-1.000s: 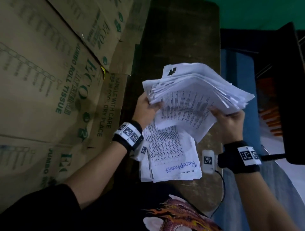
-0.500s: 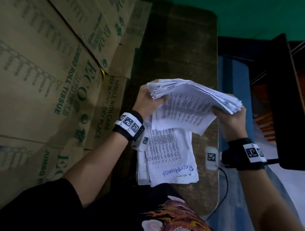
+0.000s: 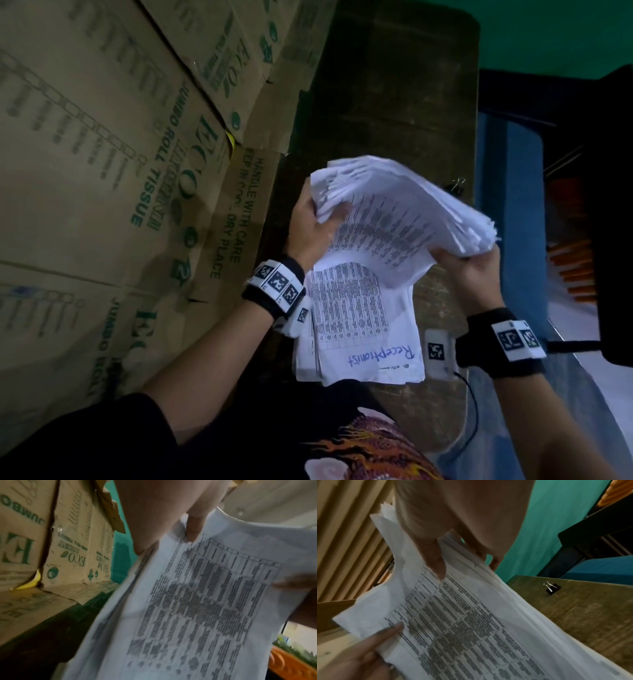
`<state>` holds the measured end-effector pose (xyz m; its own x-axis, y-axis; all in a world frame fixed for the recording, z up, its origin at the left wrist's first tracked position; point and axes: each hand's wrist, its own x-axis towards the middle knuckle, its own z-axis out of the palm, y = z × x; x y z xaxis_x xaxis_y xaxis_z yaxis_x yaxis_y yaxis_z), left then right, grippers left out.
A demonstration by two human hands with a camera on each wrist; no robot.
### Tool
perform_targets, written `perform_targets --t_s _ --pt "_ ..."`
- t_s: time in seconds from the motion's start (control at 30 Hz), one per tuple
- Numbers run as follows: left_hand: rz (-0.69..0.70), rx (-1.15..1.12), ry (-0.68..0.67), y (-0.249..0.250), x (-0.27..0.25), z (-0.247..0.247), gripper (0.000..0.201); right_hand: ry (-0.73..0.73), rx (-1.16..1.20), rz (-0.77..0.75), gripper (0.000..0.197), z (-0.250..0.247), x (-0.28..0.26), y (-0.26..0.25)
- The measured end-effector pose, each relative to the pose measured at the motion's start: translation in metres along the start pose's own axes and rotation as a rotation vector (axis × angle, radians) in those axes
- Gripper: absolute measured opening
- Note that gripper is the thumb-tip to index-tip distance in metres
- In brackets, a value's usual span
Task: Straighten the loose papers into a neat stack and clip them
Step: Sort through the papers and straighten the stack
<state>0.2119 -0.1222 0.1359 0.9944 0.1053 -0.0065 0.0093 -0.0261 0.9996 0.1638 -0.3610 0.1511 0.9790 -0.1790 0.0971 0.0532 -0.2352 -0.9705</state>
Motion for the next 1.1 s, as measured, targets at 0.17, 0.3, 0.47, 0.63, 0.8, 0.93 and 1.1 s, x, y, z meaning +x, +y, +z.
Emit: perform_targets --t_s 0.17,0.3,0.47,0.63,0.8,0.93,1.1 --pt "-0.098 0.109 -0.146 -0.018 0.006 -0.002 0.046 -0.049 0.021 0.021 0.045 -0.006 0.013 0.000" --pt "-0.118 0.076 -0.132 -0.010 0.013 -0.001 0.049 0.026 -0.096 0.058 0.023 0.000 0.028 -0.008" --pt "-0.179 0.041 -0.158 -0.028 -0.006 -0.017 0.054 -0.061 0.037 0.176 0.042 -0.004 0.034 -0.001" --pt "-0.352 0.130 -0.120 -0.087 -0.040 -0.020 0.025 -0.256 -0.260 0.462 0.037 0.011 0.031 0.071" --pt "-0.584 0.310 -0.058 -0.127 -0.040 -0.017 0.020 -0.354 -0.446 0.558 0.046 0.031 0.030 0.121" --pt "-0.680 0.321 0.021 -0.146 -0.034 -0.020 0.023 -0.407 -0.690 0.549 0.081 0.044 0.040 0.133" --pt "-0.668 0.254 0.089 -0.162 -0.038 -0.020 0.024 -0.657 -1.185 -0.149 0.077 0.099 0.050 0.093"
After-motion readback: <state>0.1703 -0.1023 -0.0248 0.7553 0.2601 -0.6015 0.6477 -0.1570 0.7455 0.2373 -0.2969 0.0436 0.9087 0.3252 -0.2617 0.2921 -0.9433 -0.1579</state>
